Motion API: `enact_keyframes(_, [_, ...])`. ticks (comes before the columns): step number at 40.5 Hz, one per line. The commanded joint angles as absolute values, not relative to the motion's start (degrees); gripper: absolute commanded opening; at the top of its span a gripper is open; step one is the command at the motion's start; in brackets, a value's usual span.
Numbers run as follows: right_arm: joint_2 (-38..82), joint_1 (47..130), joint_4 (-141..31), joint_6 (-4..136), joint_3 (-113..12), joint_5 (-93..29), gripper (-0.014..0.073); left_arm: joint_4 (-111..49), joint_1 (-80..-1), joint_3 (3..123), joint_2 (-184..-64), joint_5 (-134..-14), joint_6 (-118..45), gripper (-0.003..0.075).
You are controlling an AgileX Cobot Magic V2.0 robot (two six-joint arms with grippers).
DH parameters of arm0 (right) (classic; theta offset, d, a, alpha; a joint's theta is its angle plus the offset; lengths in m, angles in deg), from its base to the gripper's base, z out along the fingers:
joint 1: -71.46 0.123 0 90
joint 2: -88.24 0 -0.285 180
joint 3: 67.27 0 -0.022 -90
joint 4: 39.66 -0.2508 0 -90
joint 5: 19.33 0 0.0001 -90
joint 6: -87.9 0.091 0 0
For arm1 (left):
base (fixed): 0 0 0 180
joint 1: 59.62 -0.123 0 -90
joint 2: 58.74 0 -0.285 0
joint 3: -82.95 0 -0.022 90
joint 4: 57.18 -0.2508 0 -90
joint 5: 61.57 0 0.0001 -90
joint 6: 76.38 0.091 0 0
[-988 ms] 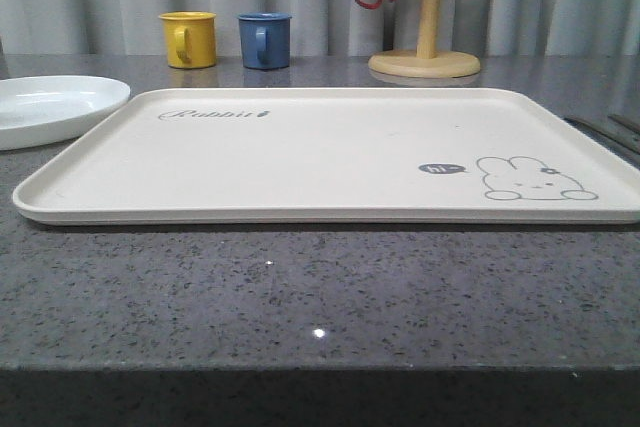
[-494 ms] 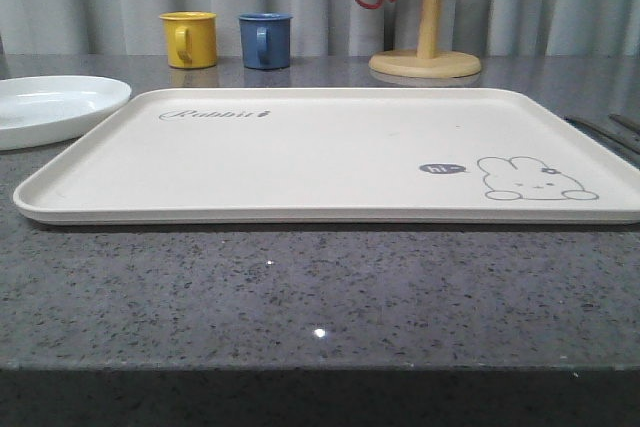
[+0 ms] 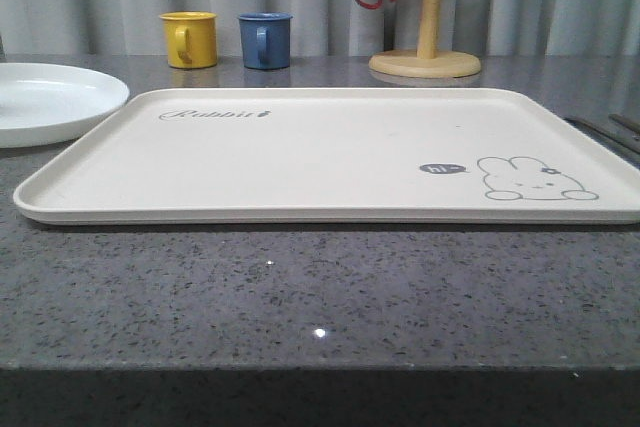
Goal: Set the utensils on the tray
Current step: 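Grip the plate rim with the left gripper and lift it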
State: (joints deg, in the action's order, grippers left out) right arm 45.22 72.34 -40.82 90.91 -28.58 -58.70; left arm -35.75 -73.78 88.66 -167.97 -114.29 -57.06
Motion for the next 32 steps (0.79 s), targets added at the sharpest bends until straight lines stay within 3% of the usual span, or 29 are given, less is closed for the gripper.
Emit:
enact_keyframes(1, [44.9, 72.1, -40.1, 90.6, -30.0, -55.2, 0.0477, -33.7, -72.8, 90.3, -161.7, -114.3, -56.9, -0.002])
enact_keyframes(11, [44.9, 72.1, -40.1, 90.6, -30.0, -55.2, 0.0477, -32.9, -65.4, 90.3, -155.9, -115.3, -56.8, -0.002])
enact_keyframes(22, [44.9, 72.1, -40.1, 90.6, -30.0, -55.2, 0.0477, -32.1, -53.9, 90.3, -155.7, -115.3, -56.8, -0.002])
enact_keyframes(32, [44.9, 72.1, -40.1, 90.6, -30.0, -55.2, 0.0477, -32.1, -48.8, 90.3, -156.7, -113.9, -56.8, -0.002])
